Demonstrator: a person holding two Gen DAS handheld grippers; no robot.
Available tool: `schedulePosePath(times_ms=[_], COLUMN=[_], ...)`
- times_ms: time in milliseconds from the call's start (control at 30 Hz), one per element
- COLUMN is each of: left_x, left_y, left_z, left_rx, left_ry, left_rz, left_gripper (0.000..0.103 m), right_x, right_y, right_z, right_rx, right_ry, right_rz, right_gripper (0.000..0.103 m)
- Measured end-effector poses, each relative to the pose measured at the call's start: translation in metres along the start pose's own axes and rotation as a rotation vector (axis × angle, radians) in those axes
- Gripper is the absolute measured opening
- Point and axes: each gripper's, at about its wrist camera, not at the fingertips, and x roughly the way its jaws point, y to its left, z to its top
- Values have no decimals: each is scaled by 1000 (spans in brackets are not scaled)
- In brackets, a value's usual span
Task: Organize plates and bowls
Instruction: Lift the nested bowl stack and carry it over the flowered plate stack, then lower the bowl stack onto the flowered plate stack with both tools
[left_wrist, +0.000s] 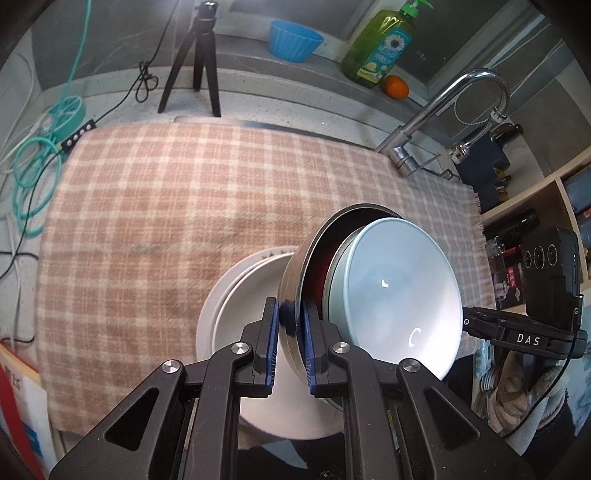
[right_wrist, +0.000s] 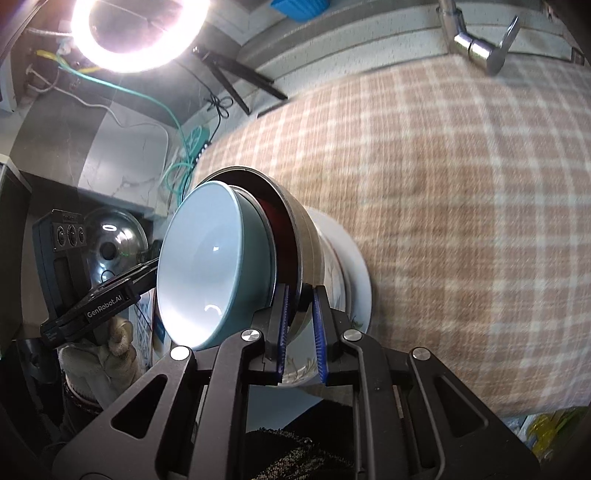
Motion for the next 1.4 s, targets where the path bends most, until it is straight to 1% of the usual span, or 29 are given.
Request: schedulePosePath(times_ms=[233, 567, 1067, 1400], left_x=[1, 3, 5, 8], left_y=[10, 15, 19, 24], left_z=[-13, -20, -22, -28], left_rx=[-22, -35, -53, -72], left_ry=[23, 39, 44, 48], left_rz=[6, 14, 5, -6], left_gripper=[11, 11, 10, 10], right_x=[14, 28, 30, 29], right_y=[3, 7, 9, 12], right_z=[-9, -13, -15, -11], right_rx=[1, 3, 2, -21], right_ry=[44, 79, 78, 75], right_rz=[7, 2, -1, -3], right_gripper=[14, 14, 14, 14])
